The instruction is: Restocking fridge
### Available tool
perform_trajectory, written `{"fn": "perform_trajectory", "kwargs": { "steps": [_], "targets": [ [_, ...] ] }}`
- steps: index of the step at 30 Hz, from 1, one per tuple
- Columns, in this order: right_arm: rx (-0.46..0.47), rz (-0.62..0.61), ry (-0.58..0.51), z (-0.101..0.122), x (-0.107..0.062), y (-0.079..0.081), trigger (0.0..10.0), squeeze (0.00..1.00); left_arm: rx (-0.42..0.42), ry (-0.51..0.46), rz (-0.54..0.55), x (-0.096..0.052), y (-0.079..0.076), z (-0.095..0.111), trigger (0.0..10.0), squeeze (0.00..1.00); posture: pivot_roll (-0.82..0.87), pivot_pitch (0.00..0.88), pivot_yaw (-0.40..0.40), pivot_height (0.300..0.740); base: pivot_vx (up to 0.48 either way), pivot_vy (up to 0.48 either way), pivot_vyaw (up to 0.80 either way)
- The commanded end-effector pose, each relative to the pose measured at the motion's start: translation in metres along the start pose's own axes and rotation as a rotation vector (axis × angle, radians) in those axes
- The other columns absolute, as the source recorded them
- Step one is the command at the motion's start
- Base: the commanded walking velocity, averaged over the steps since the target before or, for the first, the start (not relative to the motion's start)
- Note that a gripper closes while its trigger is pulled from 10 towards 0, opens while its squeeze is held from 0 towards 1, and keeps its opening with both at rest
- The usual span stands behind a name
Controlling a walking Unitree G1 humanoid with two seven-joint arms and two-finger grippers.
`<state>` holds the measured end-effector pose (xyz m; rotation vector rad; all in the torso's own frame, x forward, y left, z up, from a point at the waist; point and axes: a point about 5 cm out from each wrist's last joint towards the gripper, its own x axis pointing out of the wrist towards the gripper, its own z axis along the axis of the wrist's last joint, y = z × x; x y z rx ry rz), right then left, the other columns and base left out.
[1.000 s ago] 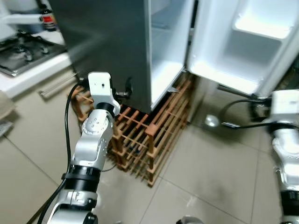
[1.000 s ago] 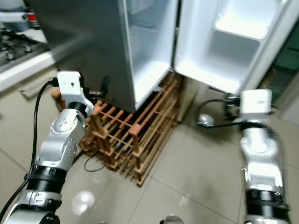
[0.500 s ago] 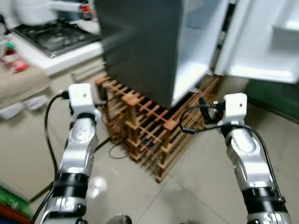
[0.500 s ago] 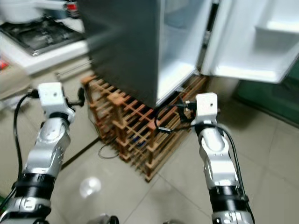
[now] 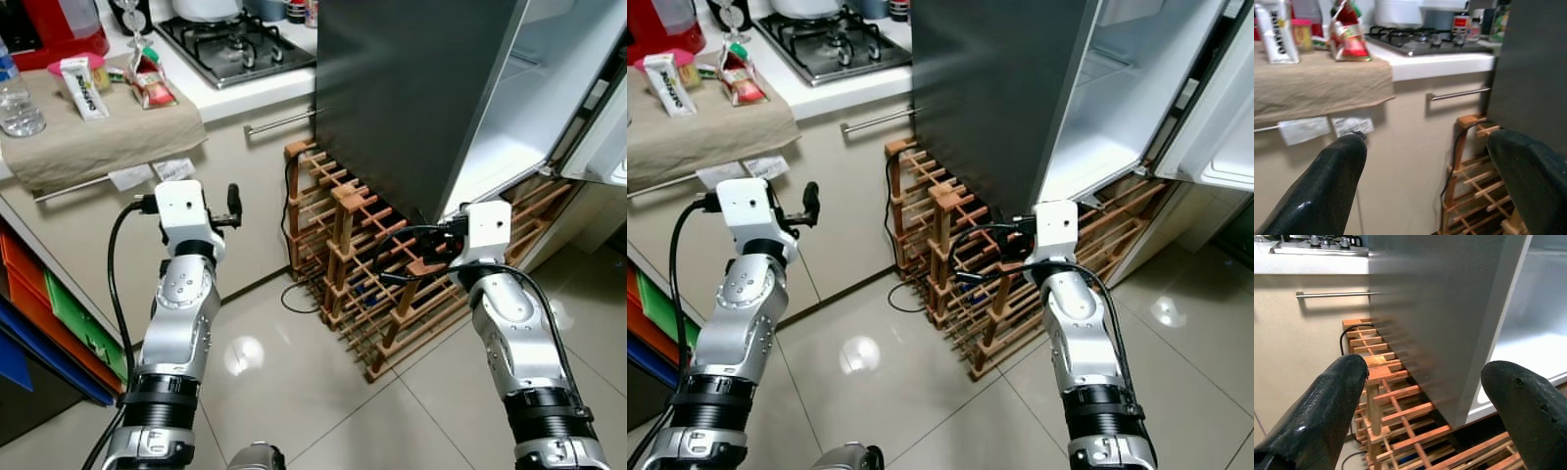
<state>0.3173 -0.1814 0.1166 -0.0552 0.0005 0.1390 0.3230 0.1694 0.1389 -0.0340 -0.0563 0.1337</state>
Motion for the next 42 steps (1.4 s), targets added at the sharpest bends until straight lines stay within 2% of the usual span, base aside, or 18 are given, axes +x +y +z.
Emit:
{"fn": "perform_trajectory", "kwargs": {
  "steps": [1,5,8,10,11,18,20,25,33,36,37,38,40,42],
  "targets": [
    [0.014,-0.007,-0.022,0.002,0.002,-0.001,10.0,0.20,0.002,0.011,0.042,-0.001,0.009,-0.001,10.0,0.00,-0.07,0.000,-0.001,0.740,0.000,0.000,0.48],
    [0.015,-0.008,-0.020,-0.002,0.003,0.004,10.0,0.22,-0.005,0.014,0.055,-0.001,0.012,-0.005,10.0,0.00,-0.08,0.000,-0.002,0.740,0.000,0.000,0.48],
    [0.010,-0.002,-0.030,0.000,0.007,0.006,10.0,0.24,-0.009,0.002,0.013,-0.001,0.005,-0.004,10.0,0.00,-0.08,0.000,-0.002,0.740,0.000,0.000,0.48],
    [0.009,0.000,-0.031,0.002,0.011,0.007,10.0,0.25,0.019,0.008,0.011,0.001,0.001,-0.003,10.0,0.00,-0.08,0.000,-0.008,0.740,0.000,0.000,0.48],
    [0.007,0.013,-0.042,0.005,0.013,0.009,10.0,0.26,-0.014,-0.015,-0.006,0.000,-0.001,0.001,10.0,0.00,-0.08,0.000,-0.010,0.740,0.000,0.000,0.49],
    [0.005,0.032,-0.068,0.009,0.019,0.018,10.0,0.28,-0.046,0.003,0.045,0.003,0.004,0.000,10.0,0.00,-0.06,0.000,0.009,0.740,0.292,-0.377,0.48],
    [0.007,0.033,-0.071,0.010,0.020,0.018,10.0,0.29,-0.025,0.009,0.035,0.003,0.004,0.000,10.0,0.00,-0.05,0.000,0.005,0.740,0.281,-0.384,0.48],
    [0.006,0.044,-0.060,0.005,0.017,0.018,10.0,0.30,-0.011,0.039,0.053,-0.001,0.009,-0.008,10.0,0.00,-0.04,0.000,-0.016,0.740,0.000,0.000,0.48],
    [-0.005,0.085,-0.044,0.000,0.013,0.022,10.0,0.31,-0.054,0.038,0.107,-0.005,0.015,-0.009,10.0,0.00,-0.04,0.000,-0.034,0.740,0.000,0.000,0.48],
    [0.015,0.047,-0.081,0.004,0.011,0.017,10.0,0.33,-0.025,0.025,0.066,-0.005,0.010,-0.007,10.0,0.00,-0.03,0.000,-0.037,0.740,0.000,0.000,0.48],
    [0.036,-0.020,-0.127,0.009,0.008,0.008,10.0,0.33,0.054,-0.028,-0.016,-0.009,0.007,-0.001,10.0,0.00,-0.04,0.000,-0.031,0.740,0.000,0.000,0.45],
    [0.032,-0.057,-0.135,0.011,0.005,0.003,10.0,0.33,0.075,-0.047,-0.030,-0.013,0.013,-0.001,10.0,0.00,-0.05,0.000,-0.027,0.740,0.000,0.000,0.45],
    [-0.003,-0.091,-0.128,0.009,-0.002,-0.003,10.0,0.34,0.063,-0.023,-0.006,-0.020,0.027,-0.006,10.0,0.00,-0.05,0.000,-0.025,0.740,0.000,0.000,0.46],
    [-0.014,-0.095,-0.108,0.004,-0.007,-0.004,10.0,0.34,0.025,0.023,0.020,-0.025,0.032,-0.015,10.0,0.00,-0.05,0.000,-0.024,0.740,0.000,0.000,0.45]
  ]
}}
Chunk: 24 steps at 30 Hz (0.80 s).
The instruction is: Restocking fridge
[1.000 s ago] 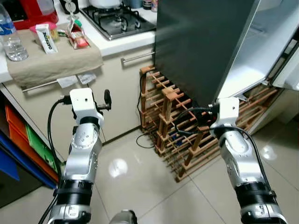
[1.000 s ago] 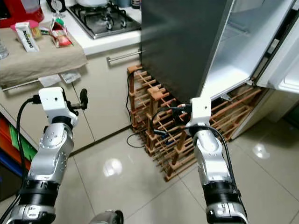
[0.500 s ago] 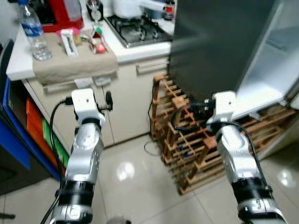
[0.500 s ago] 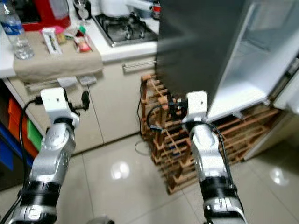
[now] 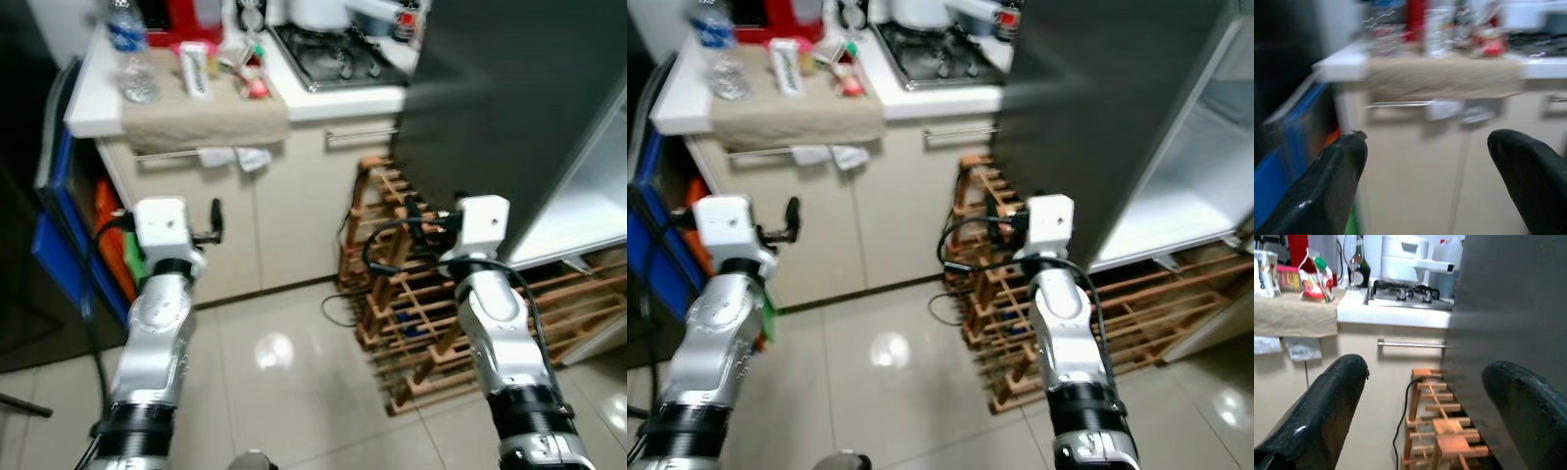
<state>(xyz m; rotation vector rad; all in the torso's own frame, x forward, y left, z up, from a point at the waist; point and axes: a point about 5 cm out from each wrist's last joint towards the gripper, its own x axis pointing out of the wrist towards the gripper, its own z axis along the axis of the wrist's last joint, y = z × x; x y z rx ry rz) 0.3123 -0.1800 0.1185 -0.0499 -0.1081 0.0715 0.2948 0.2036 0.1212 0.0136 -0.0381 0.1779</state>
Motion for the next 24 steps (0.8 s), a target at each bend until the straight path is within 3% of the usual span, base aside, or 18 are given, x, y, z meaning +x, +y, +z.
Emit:
{"fn": "perform_trajectory", "kwargs": {
  "steps": [1,4,8,9,11,12,13,17,24],
  "targets": [
    [-0.013,-0.024,-0.001,0.002,-0.002,-0.006,10.0,0.34,-0.025,0.008,-0.023,-0.001,-0.006,0.001,10.0,0.00,-0.05,0.000,-0.024,0.740,0.000,0.000,0.45],
    [-0.021,-0.021,0.028,-0.007,-0.006,-0.006,10.0,0.37,-0.008,0.003,-0.058,-0.004,-0.021,0.001,10.0,0.00,-0.05,0.000,-0.021,0.740,0.000,0.000,0.45],
    [-0.023,-0.013,-0.009,-0.004,0.000,-0.001,10.0,0.41,0.015,-0.097,-0.116,0.009,-0.037,0.025,10.0,0.00,-0.04,0.000,-0.011,0.740,0.120,0.000,0.45],
    [-0.034,-0.023,-0.015,-0.003,0.001,-0.001,10.0,0.36,0.009,-0.103,-0.123,0.011,-0.039,0.027,10.0,0.00,-0.04,0.000,-0.007,0.740,0.480,0.000,0.45],
    [-0.043,-0.030,-0.017,-0.002,0.002,-0.001,10.0,0.36,0.004,-0.104,-0.126,0.013,-0.040,0.029,10.0,0.00,-0.04,0.000,-0.003,0.740,0.480,0.000,0.45],
    [-0.045,-0.037,-0.025,0.000,0.004,0.000,10.0,0.16,-0.002,-0.118,-0.134,0.015,-0.041,0.032,10.0,0.00,-0.04,0.000,0.002,0.740,0.480,0.000,0.00],
    [-0.066,-0.032,-0.055,0.006,0.007,0.003,10.0,0.09,-0.003,-0.146,-0.141,0.018,-0.043,0.039,10.0,0.00,-0.05,0.000,0.011,0.740,0.480,0.000,0.00],
    [-0.061,-0.047,-0.120,0.019,0.012,0.007,10.0,0.04,0.006,-0.213,-0.168,0.023,-0.050,0.054,10.0,0.00,-0.05,0.000,0.017,0.740,0.480,0.000,0.00],
    [-0.032,-0.058,-0.100,0.016,0.014,0.010,10.0,0.02,-0.012,-0.234,-0.197,0.024,-0.060,0.059,10.0,0.00,-0.07,0.000,0.008,0.740,0.480,0.000,0.00]
  ]
}}
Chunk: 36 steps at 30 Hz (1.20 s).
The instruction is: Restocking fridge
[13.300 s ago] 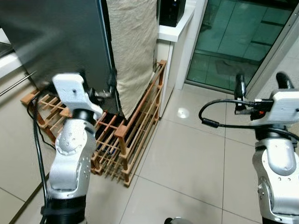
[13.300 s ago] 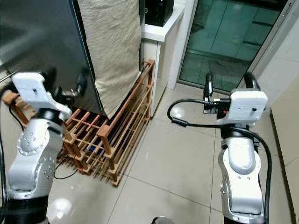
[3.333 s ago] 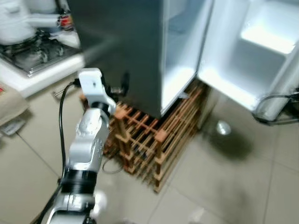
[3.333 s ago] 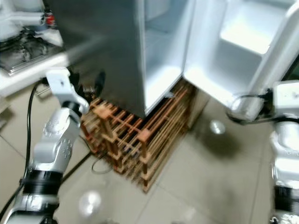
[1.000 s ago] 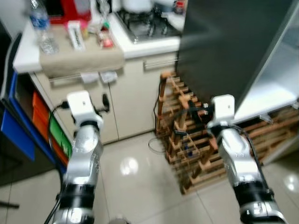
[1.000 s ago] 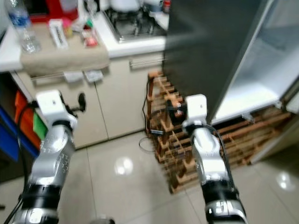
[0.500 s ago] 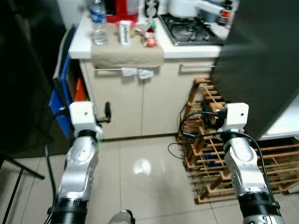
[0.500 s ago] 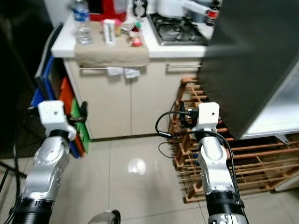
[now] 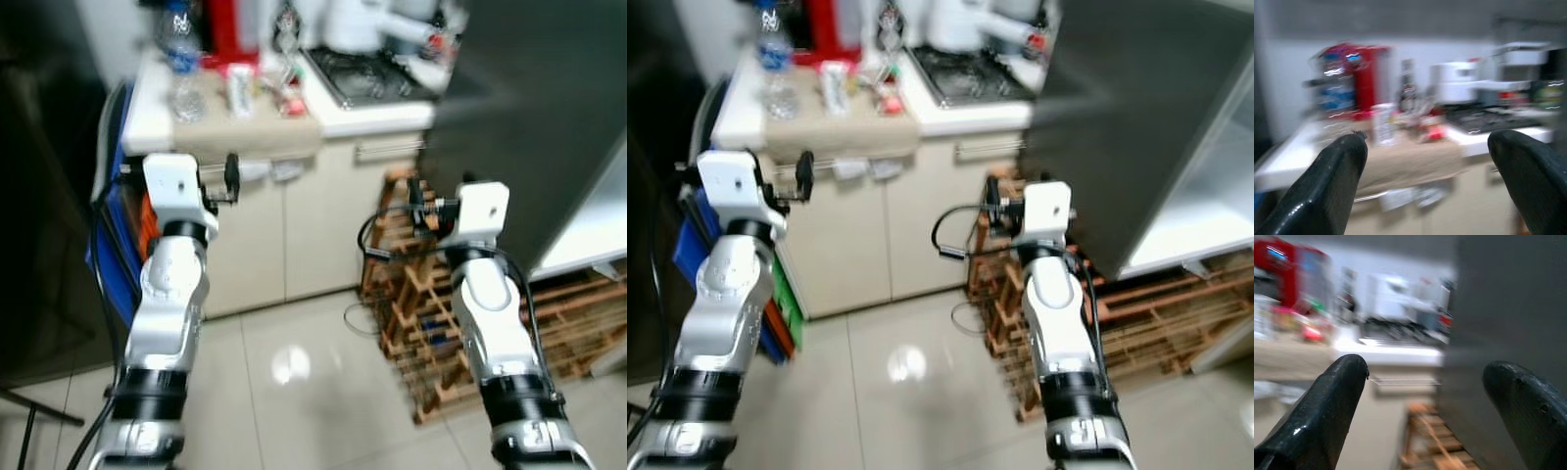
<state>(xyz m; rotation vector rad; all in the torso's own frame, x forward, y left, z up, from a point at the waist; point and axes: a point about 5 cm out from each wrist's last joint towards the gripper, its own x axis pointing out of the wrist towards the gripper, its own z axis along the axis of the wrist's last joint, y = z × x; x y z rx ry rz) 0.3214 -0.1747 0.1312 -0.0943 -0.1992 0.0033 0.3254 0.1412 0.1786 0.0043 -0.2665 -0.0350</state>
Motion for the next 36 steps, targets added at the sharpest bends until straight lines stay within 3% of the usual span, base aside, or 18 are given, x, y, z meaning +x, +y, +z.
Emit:
{"fn": "perform_trajectory", "kwargs": {
  "steps": [1,4,5,6,9,18,20,21,22,27,30,34,36],
  "targets": [
    [0.015,0.016,-0.013,0.004,0.003,0.007,10.0,0.02,0.020,-0.006,0.012,0.002,0.007,0.002,10.0,0.00,-0.07,0.000,0.008,0.740,0.480,0.000,0.00],
    [0.000,0.038,-0.010,0.003,0.002,0.009,10.0,0.03,0.016,-0.007,0.015,0.004,0.006,0.002,10.0,0.00,-0.07,0.000,0.005,0.740,0.480,0.000,0.00],
    [0.019,0.058,-0.020,0.005,0.001,0.009,10.0,0.11,0.002,-0.004,0.014,0.005,0.004,0.001,10.0,0.00,-0.08,0.000,0.006,0.740,0.480,0.000,0.66],
    [0.019,0.058,-0.020,0.005,0.001,0.009,10.0,0.11,0.002,-0.004,0.014,0.005,0.004,0.001,10.0,0.00,-0.08,0.000,0.006,0.740,0.480,0.000,0.66],
    [0.002,0.069,-0.027,0.008,0.003,0.009,10.0,0.24,-0.013,-0.002,0.004,0.006,-0.001,0.001,10.0,0.00,-0.08,0.000,0.009,0.740,0.477,0.000,0.55],
    [-0.008,0.086,-0.032,0.012,0.001,0.006,10.0,0.34,-0.032,0.043,-0.091,-0.003,-0.017,-0.006,10.0,0.00,-0.09,0.000,0.005,0.740,0.374,-0.249,0.50],
    [-0.039,0.099,-0.007,0.008,-0.005,0.002,10.0,0.31,-0.042,0.117,-0.134,-0.011,-0.019,-0.017,10.0,0.00,-0.08,0.000,-0.004,0.740,0.000,-0.330,0.49],
    [-0.032,0.091,0.006,0.005,-0.007,0.000,10.0,0.20,-0.001,0.143,-0.133,-0.014,-0.018,-0.021,10.0,0.00,-0.08,0.000,-0.018,0.740,0.000,0.000,0.00],
    [-0.023,0.082,0.028,-0.001,-0.012,-0.004,10.0,0.17,0.056,0.178,-0.108,-0.019,-0.016,-0.029,10.0,0.00,-0.07,0.000,-0.040,0.740,0.000,0.000,0.00],
    [-0.040,0.058,0.078,-0.008,-0.020,-0.012,10.0,0.15,-0.011,0.221,-0.039,-0.027,-0.014,-0.036,10.0,0.00,-0.06,0.000,-0.092,0.740,0.000,0.000,0.00],
    [-0.050,0.087,0.081,-0.007,-0.020,-0.009,10.0,0.14,0.013,0.187,-0.035,-0.030,-0.020,-0.033,10.0,0.00,-0.06,0.000,-0.119,0.740,0.000,0.000,0.00],
    [-0.076,0.071,0.083,-0.014,-0.017,-0.009,10.0,0.14,0.022,0.196,-0.015,-0.032,-0.016,-0.040,10.0,0.00,-0.05,0.000,-0.134,0.740,0.000,0.000,0.00],
    [0.004,-0.021,0.097,-0.013,-0.014,-0.012,10.0,0.14,0.021,0.200,-0.012,-0.028,-0.006,-0.041,10.0,0.00,-0.06,0.000,-0.112,0.740,0.000,0.000,0.00]
  ]
}}
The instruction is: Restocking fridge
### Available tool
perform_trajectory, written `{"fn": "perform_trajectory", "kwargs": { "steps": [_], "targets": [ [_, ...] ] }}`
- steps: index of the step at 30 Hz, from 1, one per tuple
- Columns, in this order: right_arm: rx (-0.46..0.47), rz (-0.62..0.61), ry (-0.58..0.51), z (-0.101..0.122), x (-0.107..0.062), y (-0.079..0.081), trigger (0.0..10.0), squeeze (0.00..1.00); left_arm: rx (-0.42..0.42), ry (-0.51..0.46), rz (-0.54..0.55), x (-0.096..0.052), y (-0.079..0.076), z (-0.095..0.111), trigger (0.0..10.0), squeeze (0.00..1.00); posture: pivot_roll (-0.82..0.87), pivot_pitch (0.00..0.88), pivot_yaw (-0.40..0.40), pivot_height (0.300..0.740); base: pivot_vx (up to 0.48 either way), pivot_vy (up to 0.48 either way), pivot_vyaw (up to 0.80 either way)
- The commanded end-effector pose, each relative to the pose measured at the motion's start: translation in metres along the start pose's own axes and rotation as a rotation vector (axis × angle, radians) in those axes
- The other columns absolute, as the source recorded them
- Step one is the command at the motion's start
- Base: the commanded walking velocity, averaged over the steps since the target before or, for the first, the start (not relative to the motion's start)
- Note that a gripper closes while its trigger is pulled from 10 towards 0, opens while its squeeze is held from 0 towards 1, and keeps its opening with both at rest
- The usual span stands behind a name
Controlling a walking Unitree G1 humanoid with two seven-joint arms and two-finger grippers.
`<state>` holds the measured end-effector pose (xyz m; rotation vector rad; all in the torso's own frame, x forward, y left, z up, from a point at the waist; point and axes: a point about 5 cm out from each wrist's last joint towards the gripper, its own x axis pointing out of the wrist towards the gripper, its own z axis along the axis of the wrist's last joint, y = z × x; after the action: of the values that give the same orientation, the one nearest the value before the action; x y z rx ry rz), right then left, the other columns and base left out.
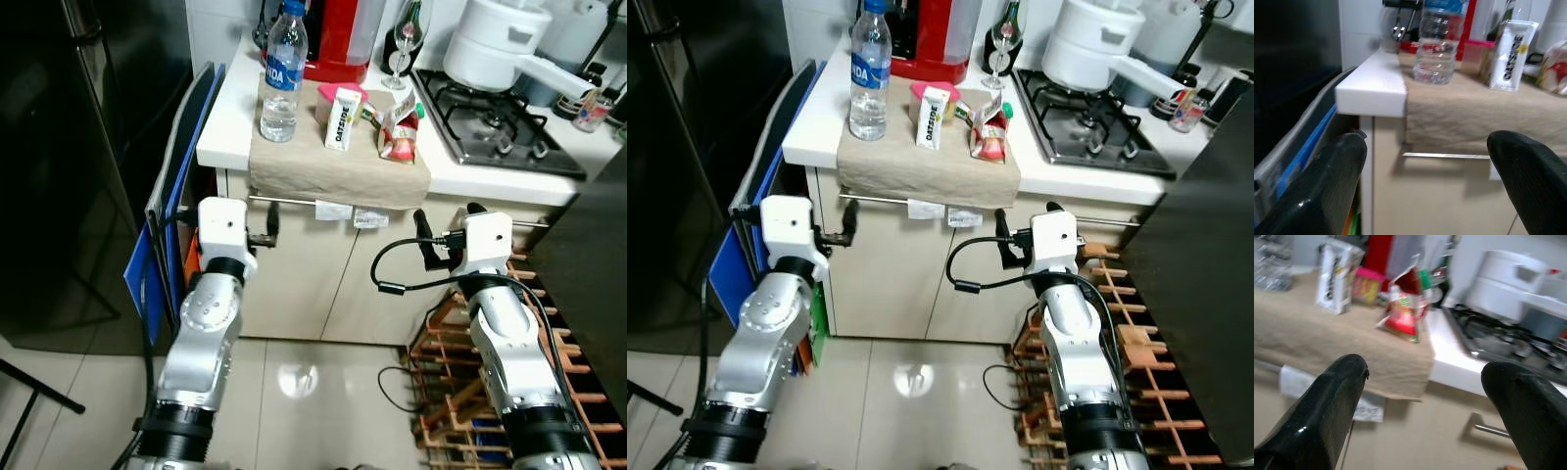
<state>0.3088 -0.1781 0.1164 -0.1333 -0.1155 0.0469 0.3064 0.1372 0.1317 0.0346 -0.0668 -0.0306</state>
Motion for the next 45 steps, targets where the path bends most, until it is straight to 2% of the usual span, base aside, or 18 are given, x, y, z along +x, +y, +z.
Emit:
{"fn": "perform_trajectory", "kwargs": {
  "steps": [1,3,7,10,13,16,20,23,27,30,38,42,45],
  "targets": [
    [0.053,-0.077,0.010,-0.001,0.001,-0.009,10.0,0.14,0.004,0.010,0.000,0.005,0.006,-0.002,10.0,0.00,-0.07,0.000,-0.079,0.740,0.000,0.000,0.00],
    [0.074,-0.083,0.012,-0.002,0.001,-0.009,10.0,0.14,0.014,0.026,0.016,0.007,0.012,-0.003,10.0,0.00,-0.08,0.000,-0.049,0.740,0.000,0.000,0.00],
    [0.233,-0.192,0.096,-0.022,-0.010,-0.021,10.0,0.13,0.084,0.067,0.014,0.003,0.015,-0.010,10.0,0.00,-0.10,0.000,0.007,0.740,0.000,0.000,0.00],
    [0.182,-0.177,0.086,-0.023,-0.015,-0.024,10.0,0.14,0.107,0.061,-0.021,0.001,0.014,-0.006,10.0,0.00,-0.08,0.000,0.022,0.740,0.000,0.000,0.00],
    [0.156,-0.155,0.092,-0.027,-0.014,-0.022,10.0,0.14,0.104,0.053,-0.004,0.007,0.021,-0.005,10.0,0.00,-0.07,0.000,0.031,0.740,0.000,0.000,0.00],
    [0.158,-0.142,0.081,-0.023,-0.004,-0.018,10.0,0.15,0.058,0.038,0.065,0.017,0.027,0.004,10.0,0.00,-0.05,0.000,0.048,0.740,0.000,0.000,0.00],
    [0.143,-0.100,0.058,-0.017,0.002,-0.012,10.0,0.16,0.022,0.043,0.095,0.016,0.028,0.004,10.0,0.00,-0.06,0.000,0.048,0.740,0.000,0.000,0.00],
    [0.145,-0.091,0.034,-0.011,0.004,-0.011,10.0,0.16,-0.007,0.042,0.112,0.015,0.022,0.004,10.0,0.00,-0.06,0.000,0.036,0.740,0.000,0.000,0.66],
    [0.087,-0.081,-0.012,0.002,0.008,-0.015,10.0,0.17,0.011,-0.051,0.061,0.018,0.004,0.018,10.0,0.00,-0.06,0.000,0.006,0.740,0.000,0.000,0.75],
    [0.078,-0.075,-0.029,0.005,0.011,-0.015,10.0,0.13,0.045,-0.070,0.053,0.020,0.002,0.021,10.0,0.00,-0.06,0.000,-0.001,0.740,0.000,0.000,0.25],
    [0.041,-0.097,-0.096,0.020,0.013,-0.012,10.0,0.12,0.062,-0.101,-0.031,0.025,-0.004,0.026,10.0,0.00,-0.07,0.000,-0.005,0.740,0.000,0.000,0.00],
    [0.021,-0.217,-0.171,0.038,0.013,-0.023,10.0,0.12,0.004,-0.186,-0.094,0.032,-0.008,0.046,10.0,0.00,-0.08,0.000,0.005,0.740,0.000,0.000,0.00],
    [0.032,-0.207,-0.204,0.048,0.014,-0.022,10.0,0.12,-0.033,-0.220,-0.103,0.034,-0.009,0.056,10.0,0.00,-0.09,0.000,0.009,0.740,0.000,0.000,0.00]
  ]
}}
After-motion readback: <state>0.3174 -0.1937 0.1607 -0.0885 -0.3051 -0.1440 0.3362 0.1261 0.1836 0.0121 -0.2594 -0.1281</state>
